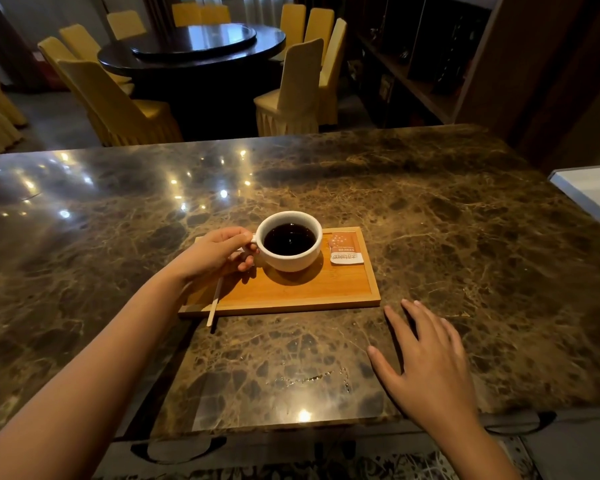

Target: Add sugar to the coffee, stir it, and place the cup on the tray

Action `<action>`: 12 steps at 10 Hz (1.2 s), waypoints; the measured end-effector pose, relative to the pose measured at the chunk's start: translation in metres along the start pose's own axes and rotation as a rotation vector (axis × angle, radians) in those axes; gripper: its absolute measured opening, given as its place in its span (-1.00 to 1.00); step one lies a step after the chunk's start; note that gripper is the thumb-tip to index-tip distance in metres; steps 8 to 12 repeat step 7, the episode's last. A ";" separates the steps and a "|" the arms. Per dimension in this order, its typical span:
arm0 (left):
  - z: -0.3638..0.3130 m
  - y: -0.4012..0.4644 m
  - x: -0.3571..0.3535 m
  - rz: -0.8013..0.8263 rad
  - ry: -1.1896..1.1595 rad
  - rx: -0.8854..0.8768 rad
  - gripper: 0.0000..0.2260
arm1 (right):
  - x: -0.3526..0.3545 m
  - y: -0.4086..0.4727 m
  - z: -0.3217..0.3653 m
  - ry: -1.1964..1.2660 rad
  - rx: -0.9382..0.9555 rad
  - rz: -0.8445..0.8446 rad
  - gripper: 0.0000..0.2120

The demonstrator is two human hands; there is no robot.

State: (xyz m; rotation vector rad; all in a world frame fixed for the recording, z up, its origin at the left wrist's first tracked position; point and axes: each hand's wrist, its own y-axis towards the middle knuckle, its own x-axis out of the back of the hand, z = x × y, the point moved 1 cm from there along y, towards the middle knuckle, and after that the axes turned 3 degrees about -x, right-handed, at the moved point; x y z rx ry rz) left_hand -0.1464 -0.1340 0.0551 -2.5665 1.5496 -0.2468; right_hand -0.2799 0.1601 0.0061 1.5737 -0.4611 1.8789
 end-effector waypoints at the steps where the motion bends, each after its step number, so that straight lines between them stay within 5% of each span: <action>1: -0.001 0.000 0.002 -0.042 0.077 0.010 -0.78 | 0.000 0.000 0.000 0.000 0.003 -0.004 -0.41; 4: -0.008 -0.005 -0.008 -0.398 0.388 -0.183 -0.93 | 0.002 0.000 0.002 0.016 -0.003 0.003 -0.40; 7: -0.006 -0.062 -0.039 -0.764 0.954 -0.410 -0.75 | 0.001 0.000 0.002 0.032 0.005 -0.021 -0.42; 12: -0.006 -0.062 -0.039 -0.764 0.954 -0.410 -0.75 | 0.001 0.000 0.002 0.032 0.005 -0.021 -0.42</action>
